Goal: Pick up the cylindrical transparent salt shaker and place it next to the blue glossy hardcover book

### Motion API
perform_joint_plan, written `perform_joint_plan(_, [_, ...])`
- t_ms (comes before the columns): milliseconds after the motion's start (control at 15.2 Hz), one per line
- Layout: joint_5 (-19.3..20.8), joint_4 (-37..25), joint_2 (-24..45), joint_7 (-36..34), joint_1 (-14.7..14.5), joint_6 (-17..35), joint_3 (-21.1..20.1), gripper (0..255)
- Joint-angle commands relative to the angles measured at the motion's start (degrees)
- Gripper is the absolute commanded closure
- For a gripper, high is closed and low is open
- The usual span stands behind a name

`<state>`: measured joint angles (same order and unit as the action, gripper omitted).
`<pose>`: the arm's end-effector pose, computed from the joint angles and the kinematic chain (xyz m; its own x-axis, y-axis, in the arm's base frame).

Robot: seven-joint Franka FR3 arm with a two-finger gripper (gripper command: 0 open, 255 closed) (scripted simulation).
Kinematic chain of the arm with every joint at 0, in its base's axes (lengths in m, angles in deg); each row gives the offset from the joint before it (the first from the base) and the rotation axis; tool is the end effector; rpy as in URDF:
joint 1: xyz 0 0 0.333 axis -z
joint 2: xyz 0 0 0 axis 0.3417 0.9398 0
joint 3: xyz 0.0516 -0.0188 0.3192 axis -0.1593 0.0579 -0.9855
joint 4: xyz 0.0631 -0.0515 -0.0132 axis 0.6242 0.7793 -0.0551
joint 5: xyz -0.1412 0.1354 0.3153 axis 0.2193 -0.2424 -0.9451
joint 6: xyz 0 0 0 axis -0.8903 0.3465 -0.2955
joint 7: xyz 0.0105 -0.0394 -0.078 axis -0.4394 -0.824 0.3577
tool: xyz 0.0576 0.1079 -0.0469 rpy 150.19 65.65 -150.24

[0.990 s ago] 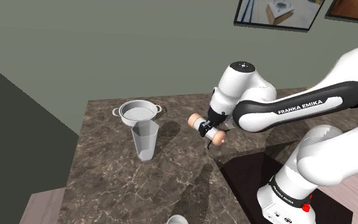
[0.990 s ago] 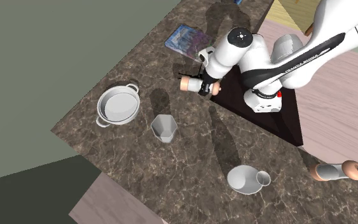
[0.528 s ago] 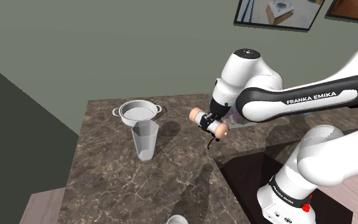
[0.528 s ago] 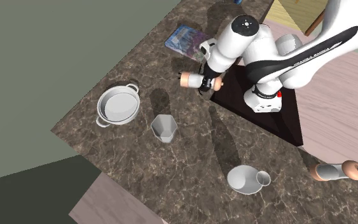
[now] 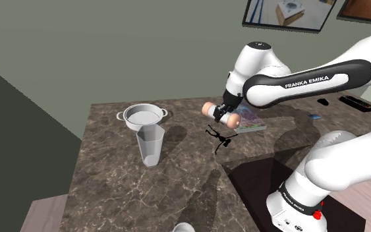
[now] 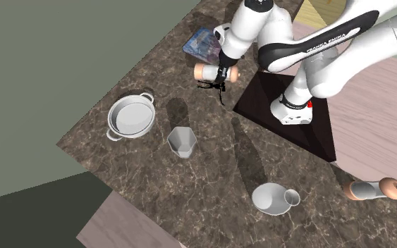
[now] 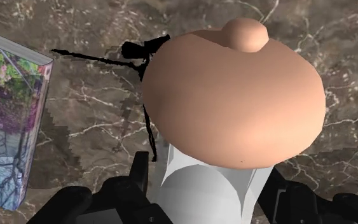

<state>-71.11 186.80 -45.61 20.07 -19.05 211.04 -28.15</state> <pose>0.3364 0.0434 0.4042 0.9763 -0.0219 0.2152 -0.0446 -0.9939 0.1012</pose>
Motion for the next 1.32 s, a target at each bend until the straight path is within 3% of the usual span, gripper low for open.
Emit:
perform_joint_plan(0, [1.2,-1.1,2.3,2.5,1.6,1.5,2.0,255])
perform_joint_plan(660, [4.2,-11.6,15.8,16.1,7.7,5.6,12.6,255])
perform_joint_plan(1254, [0.3,-26.3,30.0,29.1,10.1,5.8,20.3,255])
